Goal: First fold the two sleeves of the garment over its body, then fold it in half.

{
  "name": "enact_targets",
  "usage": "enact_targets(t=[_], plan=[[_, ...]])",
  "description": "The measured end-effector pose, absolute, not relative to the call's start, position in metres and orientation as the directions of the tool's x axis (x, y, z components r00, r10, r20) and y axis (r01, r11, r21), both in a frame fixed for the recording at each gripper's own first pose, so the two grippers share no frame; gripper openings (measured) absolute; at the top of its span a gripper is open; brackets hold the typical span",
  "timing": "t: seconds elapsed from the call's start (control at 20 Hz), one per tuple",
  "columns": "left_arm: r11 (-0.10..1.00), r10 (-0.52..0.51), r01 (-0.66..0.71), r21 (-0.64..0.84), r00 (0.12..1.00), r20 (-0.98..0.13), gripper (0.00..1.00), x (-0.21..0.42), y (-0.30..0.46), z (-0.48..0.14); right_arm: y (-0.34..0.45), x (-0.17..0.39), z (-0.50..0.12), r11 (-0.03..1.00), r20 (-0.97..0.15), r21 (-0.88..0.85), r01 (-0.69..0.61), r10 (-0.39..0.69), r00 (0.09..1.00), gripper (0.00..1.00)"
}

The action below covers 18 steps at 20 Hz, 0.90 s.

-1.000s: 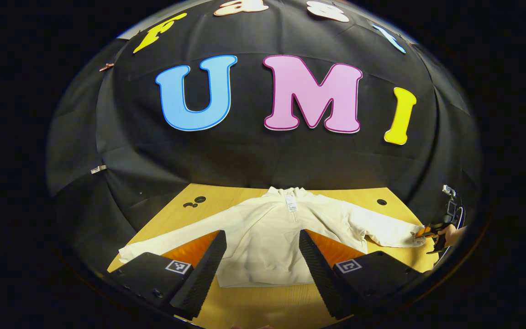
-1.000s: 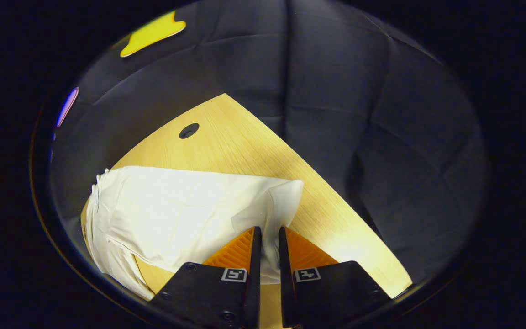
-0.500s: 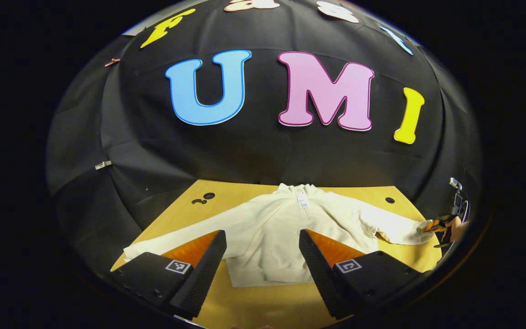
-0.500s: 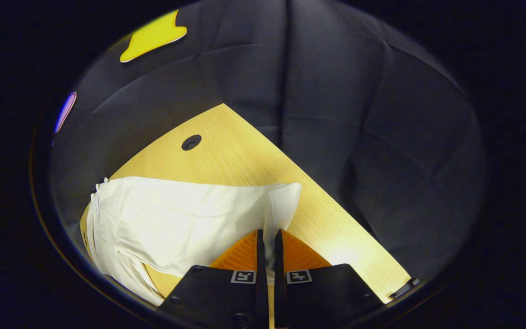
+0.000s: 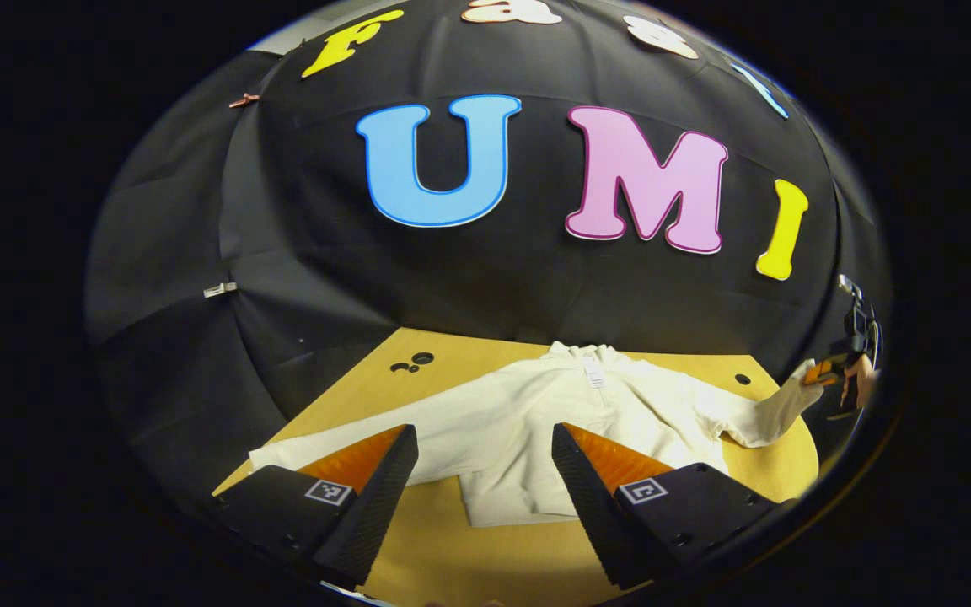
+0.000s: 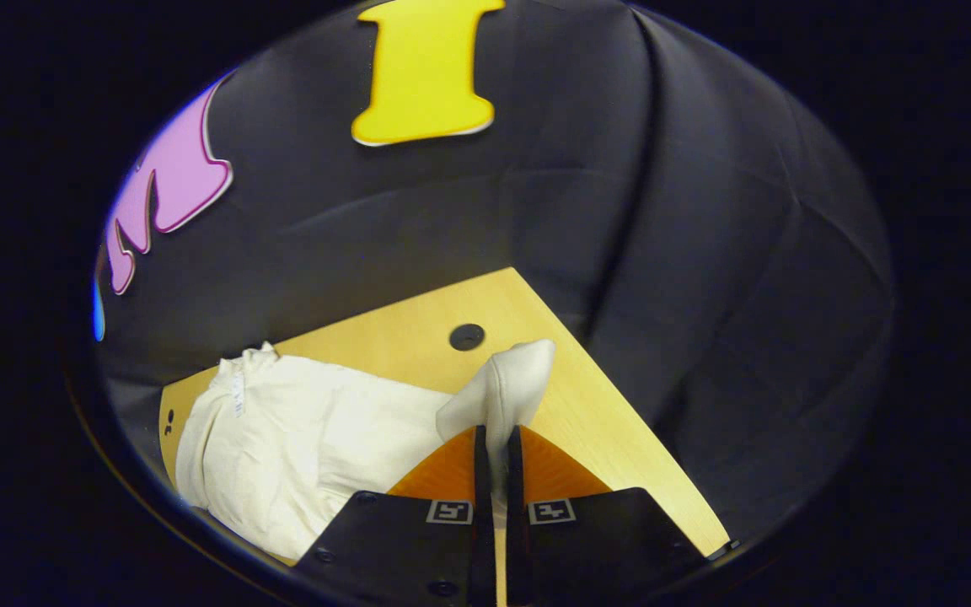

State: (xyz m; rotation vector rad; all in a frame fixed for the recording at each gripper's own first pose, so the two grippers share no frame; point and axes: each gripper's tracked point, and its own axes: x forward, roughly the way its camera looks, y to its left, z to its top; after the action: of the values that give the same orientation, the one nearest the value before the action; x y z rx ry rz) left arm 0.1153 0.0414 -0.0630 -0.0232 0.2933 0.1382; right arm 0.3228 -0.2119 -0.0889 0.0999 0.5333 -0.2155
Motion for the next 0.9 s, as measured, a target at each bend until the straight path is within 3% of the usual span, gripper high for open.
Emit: enact_targets(t=[0.55,0.9], plan=[[0.949,0.292,-0.314,-0.019,0.902,-0.319,0.99,0.077,0.146,-0.083,0.003,0.393,-0.041,0.998,-0.457,0.019,-0.065,0.067,0.887,0.09],[0.915,0.373,-0.403,-0.027,0.868,-0.329,0.99,0.062,0.198,-0.092,0.145,0.405,-0.062,0.972,-0.482,0.037,-0.230,0.219,0.848,0.09]])
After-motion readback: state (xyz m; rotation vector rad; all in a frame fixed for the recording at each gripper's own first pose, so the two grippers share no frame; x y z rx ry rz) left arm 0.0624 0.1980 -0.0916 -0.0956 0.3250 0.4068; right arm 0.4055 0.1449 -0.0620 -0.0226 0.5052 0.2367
